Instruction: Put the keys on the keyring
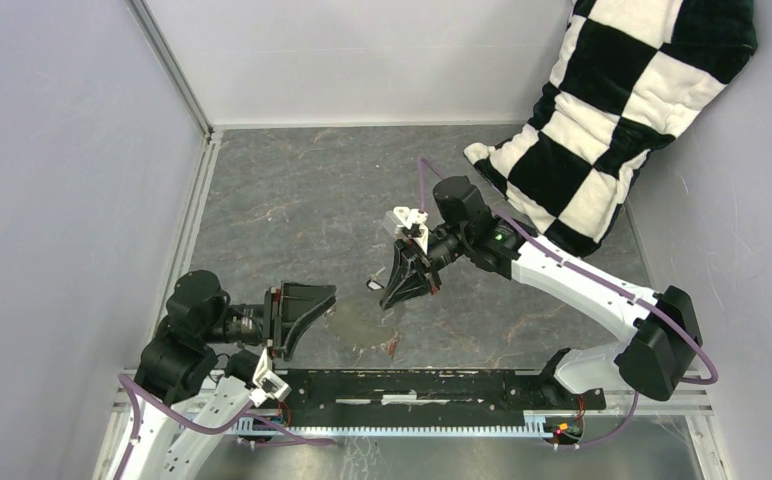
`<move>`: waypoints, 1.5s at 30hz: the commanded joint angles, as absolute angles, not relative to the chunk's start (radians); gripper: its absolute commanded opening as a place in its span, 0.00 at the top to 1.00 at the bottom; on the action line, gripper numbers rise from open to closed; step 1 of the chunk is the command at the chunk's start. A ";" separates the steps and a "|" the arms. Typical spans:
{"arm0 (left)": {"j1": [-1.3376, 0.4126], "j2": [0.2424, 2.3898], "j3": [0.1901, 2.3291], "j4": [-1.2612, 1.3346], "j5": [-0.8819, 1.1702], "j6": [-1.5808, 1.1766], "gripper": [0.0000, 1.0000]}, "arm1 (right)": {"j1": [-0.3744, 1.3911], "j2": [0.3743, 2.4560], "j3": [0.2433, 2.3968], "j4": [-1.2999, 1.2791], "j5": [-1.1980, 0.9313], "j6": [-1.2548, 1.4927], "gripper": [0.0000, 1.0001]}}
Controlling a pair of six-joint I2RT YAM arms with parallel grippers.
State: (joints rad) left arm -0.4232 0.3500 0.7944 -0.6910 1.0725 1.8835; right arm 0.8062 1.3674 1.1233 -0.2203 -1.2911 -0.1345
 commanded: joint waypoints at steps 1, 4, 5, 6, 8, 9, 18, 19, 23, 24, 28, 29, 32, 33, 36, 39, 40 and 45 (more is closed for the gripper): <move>-0.427 0.372 0.836 -0.756 1.008 1.951 0.44 | 0.798 1.336 1.170 -0.283 -1.289 -0.202 1.00; -0.426 0.379 0.836 -0.759 0.938 1.925 0.41 | 0.792 1.332 1.188 -0.350 -1.267 -0.254 1.00; -0.425 0.387 0.846 -0.775 0.909 1.904 0.39 | 0.789 1.330 1.195 -0.370 -1.259 -0.272 1.00; -0.426 0.402 0.865 -0.805 0.883 1.882 0.38 | 0.788 1.328 1.200 -0.384 -1.243 -0.285 1.00; -0.426 0.453 0.928 -0.912 0.835 1.850 0.37 | 0.785 1.328 1.219 -0.430 -1.206 -0.322 1.00; -0.426 0.491 0.969 -0.989 0.818 1.842 0.36 | 0.783 1.332 1.236 -0.470 -1.191 -0.349 1.00; -0.426 0.751 1.256 -1.465 0.867 1.799 0.36 | 0.780 1.318 1.267 -0.565 -1.101 -0.428 1.00; -0.427 0.753 1.258 -1.465 0.879 1.791 0.36 | 0.780 1.317 1.269 -0.565 -1.101 -0.428 1.00; -0.427 0.753 1.260 -1.465 0.921 1.764 0.36 | 0.779 1.316 1.269 -0.569 -1.097 -0.429 1.00; -0.426 0.758 1.264 -1.465 0.930 1.750 0.37 | 0.779 1.315 1.269 -0.569 -1.092 -0.430 0.99; -0.427 0.765 1.273 -1.373 0.982 1.591 0.39 | 0.779 1.316 1.271 -0.569 -1.063 -0.431 1.00; -0.427 0.759 1.263 -1.313 0.990 1.505 0.39 | 0.779 1.318 1.272 -0.568 -1.062 -0.430 1.00; -0.427 0.725 1.211 -1.100 1.000 1.253 0.41 | 0.779 1.323 1.280 -0.567 -1.060 -0.428 1.00; -0.427 0.716 1.196 -1.079 1.004 1.229 0.41 | 0.779 1.323 1.280 -0.568 -1.059 -0.427 0.99; -0.427 0.702 1.166 -1.098 1.017 1.236 0.41 | 0.780 1.319 1.281 -0.568 -1.054 -0.427 1.00; -0.427 0.709 1.155 -1.159 1.018 1.275 0.42 | 0.779 1.313 1.279 -0.561 -1.048 -0.422 1.00; -0.427 0.714 1.154 -1.179 1.020 1.283 0.43 | 0.779 1.313 1.277 -0.559 -1.048 -0.421 1.00; -0.427 0.731 1.150 -1.193 1.031 1.287 0.50 | 0.780 1.319 1.273 -0.552 -1.051 -0.414 0.99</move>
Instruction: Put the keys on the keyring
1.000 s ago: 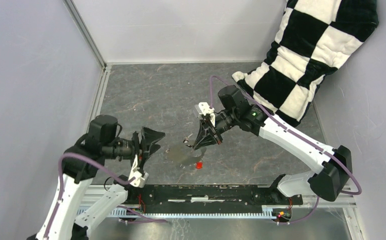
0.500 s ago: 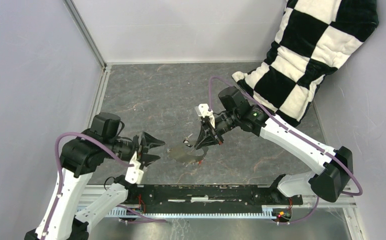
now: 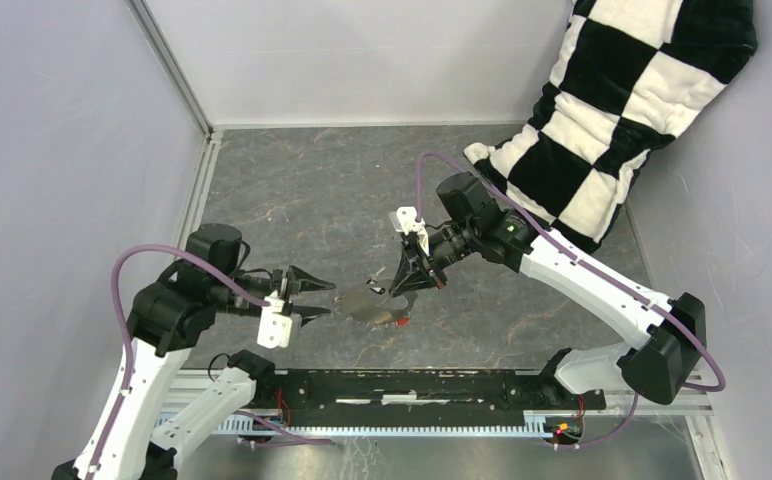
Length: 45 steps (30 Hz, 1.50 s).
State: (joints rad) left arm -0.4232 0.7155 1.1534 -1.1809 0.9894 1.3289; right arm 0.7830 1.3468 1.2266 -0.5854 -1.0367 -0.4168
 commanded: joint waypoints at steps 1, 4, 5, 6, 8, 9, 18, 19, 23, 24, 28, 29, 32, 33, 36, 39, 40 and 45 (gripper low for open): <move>-0.427 0.733 1.150 -1.194 1.031 1.285 0.51 | 0.780 1.320 1.272 -0.551 -1.051 -0.414 1.00; -0.427 0.727 1.137 -1.188 1.017 1.285 0.56 | 0.779 1.319 1.272 -0.548 -1.049 -0.411 1.00; -0.427 0.723 1.131 -1.179 1.010 1.283 0.56 | 0.779 1.319 1.271 -0.545 -1.049 -0.410 0.99; -0.426 0.718 1.126 -1.163 1.007 1.267 0.56 | 0.779 1.318 1.269 -0.540 -1.048 -0.406 1.00; -0.427 0.709 1.115 -1.132 1.000 1.217 0.55 | 0.780 1.318 1.269 -0.532 -1.046 -0.400 1.00; -0.427 0.708 1.108 -1.130 1.000 1.206 0.55 | 0.779 1.318 1.268 -0.529 -1.045 -0.398 1.00; -0.426 0.713 1.085 -1.018 0.982 1.074 0.60 | 0.779 1.321 1.261 -0.505 -1.048 -0.380 1.00; -0.428 0.710 1.082 -1.009 0.981 1.066 0.61 | 0.778 1.321 1.261 -0.506 -1.050 -0.379 1.00; -0.426 0.699 1.070 -0.991 0.969 1.064 0.66 | 0.779 1.319 1.258 -0.506 -1.049 -0.380 1.00; -0.426 0.696 1.068 -0.986 0.965 1.063 0.70 | 0.779 1.319 1.257 -0.506 -1.048 -0.380 1.00; -0.427 0.686 1.060 -0.960 0.934 1.046 0.80 | 0.779 1.318 1.252 -0.510 -1.040 -0.383 1.00; -0.427 0.678 1.054 -0.920 0.892 1.017 0.86 | 0.779 1.316 1.243 -0.511 -1.030 -0.385 1.00; -0.426 0.671 1.047 -0.866 0.851 0.953 0.90 | 0.779 1.309 1.233 -0.505 -1.010 -0.380 1.00; -0.427 0.669 1.044 -0.850 0.841 0.928 0.90 | 0.779 1.307 1.227 -0.497 -0.999 -0.374 1.00; -0.427 0.671 1.039 -0.819 0.823 0.867 0.95 | 0.779 1.284 1.192 -0.440 -0.966 -0.334 1.00; -0.426 0.678 1.039 -0.788 0.811 0.821 0.98 | 0.779 1.262 1.165 -0.385 -0.933 -0.296 1.00; -0.426 0.680 1.039 -0.782 0.809 0.808 0.98 | 0.779 1.254 1.158 -0.371 -0.925 -0.288 1.00; -0.426 0.683 1.034 -0.738 0.783 0.749 0.98 | 0.781 1.221 1.122 -0.305 -0.897 -0.239 1.00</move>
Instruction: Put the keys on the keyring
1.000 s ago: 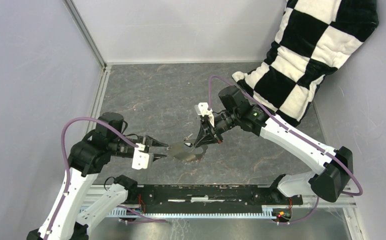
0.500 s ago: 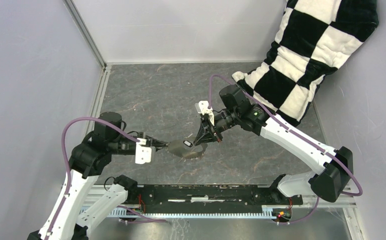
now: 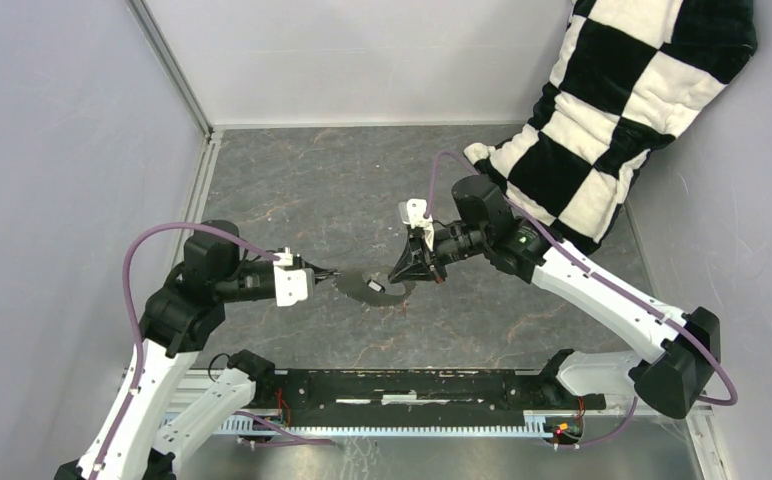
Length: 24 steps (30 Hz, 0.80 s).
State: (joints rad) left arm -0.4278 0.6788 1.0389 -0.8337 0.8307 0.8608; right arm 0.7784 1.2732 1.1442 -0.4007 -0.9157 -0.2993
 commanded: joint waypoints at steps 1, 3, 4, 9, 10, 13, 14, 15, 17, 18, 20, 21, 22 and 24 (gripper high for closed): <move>-0.427 0.682 1.031 -0.722 0.780 0.731 0.98 | 0.781 1.213 1.116 -0.289 -0.897 -0.230 1.00; -0.427 0.676 1.026 -0.688 0.782 0.705 0.93 | 0.782 1.198 1.097 -0.259 -0.888 -0.209 1.00; -0.427 0.672 1.022 -0.674 0.787 0.696 0.91 | 0.783 1.190 1.085 -0.245 -0.885 -0.197 1.00; -0.426 0.629 0.984 -0.617 0.823 0.671 0.87 | 0.788 1.161 1.054 -0.208 -0.868 -0.171 1.00; -0.426 0.620 0.974 -0.601 0.826 0.656 0.87 | 0.791 1.156 1.047 -0.202 -0.860 -0.168 1.00; -0.427 0.605 0.956 -0.530 0.816 0.564 0.89 | 0.799 1.128 1.013 -0.161 -0.849 -0.155 0.96; -0.427 0.605 0.954 -0.506 0.808 0.527 0.92 | 0.800 1.116 0.995 -0.136 -0.846 -0.145 0.90; -0.427 0.609 0.956 -0.491 0.808 0.504 0.96 | 0.803 1.107 0.980 -0.117 -0.847 -0.134 0.82; -0.427 0.625 0.966 -0.482 0.807 0.478 0.98 | 0.805 1.088 0.952 -0.074 -0.846 -0.117 0.73; -0.427 0.643 0.972 -0.479 0.797 0.454 0.98 | 0.810 1.076 0.941 -0.055 -0.843 -0.111 0.65; -0.426 0.682 0.987 -0.478 0.748 0.418 0.98 | 0.825 1.044 0.907 -0.009 -0.805 -0.083 0.50; -0.426 0.706 0.993 -0.485 0.714 0.412 0.98 | 0.833 1.024 0.875 0.043 -0.797 -0.061 0.47; -0.427 0.732 1.002 -0.496 0.678 0.415 0.98 | 0.843 1.009 0.843 0.093 -0.792 -0.037 0.45; -0.426 0.776 1.021 -0.529 0.638 0.453 0.98 | 0.855 0.984 0.803 0.142 -0.776 -0.009 0.44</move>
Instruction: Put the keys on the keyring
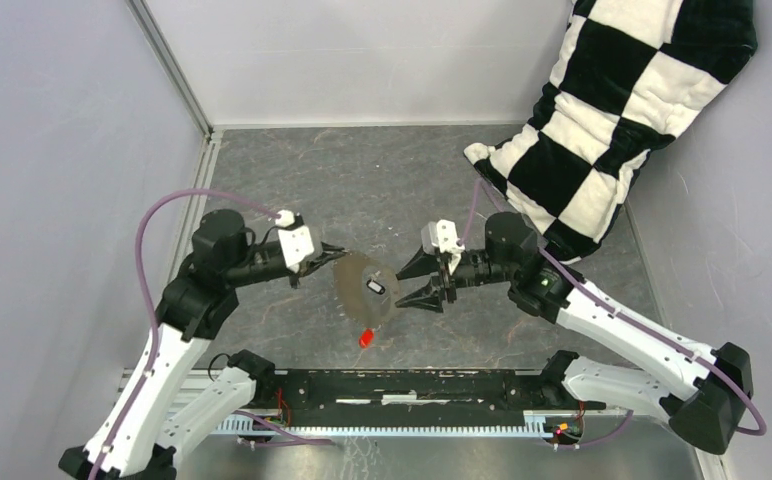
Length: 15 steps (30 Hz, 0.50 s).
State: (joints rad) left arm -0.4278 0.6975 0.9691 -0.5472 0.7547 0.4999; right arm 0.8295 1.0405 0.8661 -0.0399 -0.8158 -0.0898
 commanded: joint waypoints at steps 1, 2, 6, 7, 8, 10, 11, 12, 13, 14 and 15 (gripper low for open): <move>-0.426 0.793 1.025 -0.547 0.634 0.475 0.98 | 0.856 0.978 0.797 0.143 -0.770 -0.006 0.44; -0.426 0.804 1.026 -0.560 0.634 0.499 0.98 | 0.856 0.971 0.793 0.141 -0.765 -0.008 0.43; -0.427 0.816 1.022 -0.578 0.654 0.584 0.98 | 0.857 0.962 0.804 0.127 -0.758 -0.022 0.42; -0.427 0.817 1.021 -0.578 0.665 0.599 0.98 | 0.856 0.969 0.810 0.115 -0.757 -0.031 0.41; -0.427 0.819 1.021 -0.577 0.679 0.609 0.98 | 0.855 0.975 0.818 0.102 -0.748 -0.038 0.40; -0.428 0.815 1.027 -0.590 0.719 0.660 0.98 | 0.856 0.994 0.841 0.056 -0.712 -0.064 0.39; -0.428 0.810 1.029 -0.600 0.745 0.692 0.98 | 0.856 1.003 0.857 0.022 -0.680 -0.088 0.39; -0.427 0.802 1.031 -0.601 0.765 0.713 0.98 | 0.856 1.013 0.873 -0.009 -0.640 -0.110 0.38; -0.427 0.795 1.031 -0.603 0.784 0.725 0.98 | 0.856 1.020 0.892 -0.050 -0.592 -0.130 0.38; -0.427 0.790 1.033 -0.611 0.806 0.739 0.98 | 0.856 1.026 0.903 -0.070 -0.563 -0.145 0.37; -0.427 0.784 1.040 -0.630 0.830 0.763 0.98 | 0.856 1.025 0.912 -0.079 -0.539 -0.157 0.36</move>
